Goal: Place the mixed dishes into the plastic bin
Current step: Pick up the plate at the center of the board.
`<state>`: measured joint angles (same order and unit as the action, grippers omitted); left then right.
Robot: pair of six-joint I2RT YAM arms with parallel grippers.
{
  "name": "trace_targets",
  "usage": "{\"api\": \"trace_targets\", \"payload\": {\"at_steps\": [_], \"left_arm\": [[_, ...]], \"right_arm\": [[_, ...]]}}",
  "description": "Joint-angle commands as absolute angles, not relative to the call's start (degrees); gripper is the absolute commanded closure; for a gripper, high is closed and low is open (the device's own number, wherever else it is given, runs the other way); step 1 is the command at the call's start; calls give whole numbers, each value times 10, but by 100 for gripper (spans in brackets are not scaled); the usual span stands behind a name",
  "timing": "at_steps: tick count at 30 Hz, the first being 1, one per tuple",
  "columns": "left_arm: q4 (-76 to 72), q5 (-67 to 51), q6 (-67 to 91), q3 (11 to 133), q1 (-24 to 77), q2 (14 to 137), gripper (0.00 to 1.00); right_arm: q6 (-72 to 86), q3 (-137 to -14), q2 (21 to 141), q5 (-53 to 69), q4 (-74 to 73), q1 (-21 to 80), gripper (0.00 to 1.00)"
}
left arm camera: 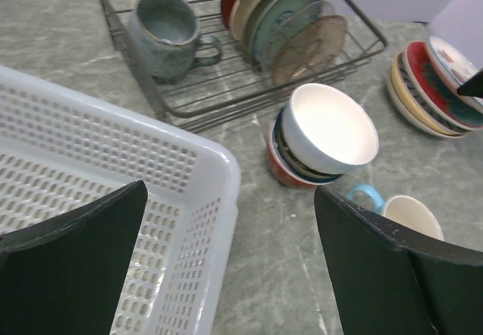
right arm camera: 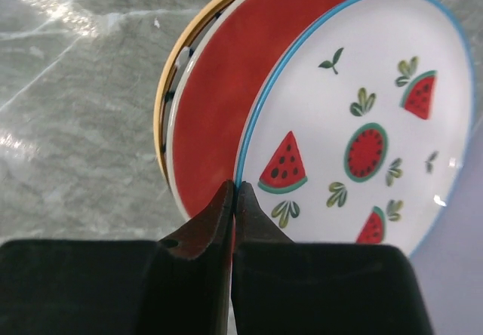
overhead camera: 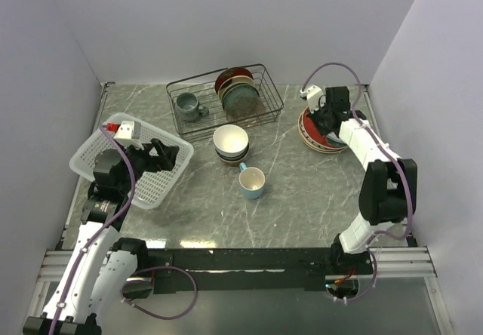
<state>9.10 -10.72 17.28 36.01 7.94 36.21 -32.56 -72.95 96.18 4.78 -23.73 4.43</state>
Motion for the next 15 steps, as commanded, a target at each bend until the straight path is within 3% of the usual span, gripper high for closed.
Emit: {"api": "trace_targets", "payload": {"at_steps": [1, 8, 15], "left_arm": [[33, -184, 220, 385, 76, 381, 1], [-31, -294, 380, 387, 82, 424, 1], [-92, -273, 507, 368, 136, 429, 1]], "right_arm": [[-380, -715, 886, 83, -237, 40, 100], [-439, -637, 818, 125, -243, 40, 100], [-473, -577, 771, 134, -227, 46, 100]]}}
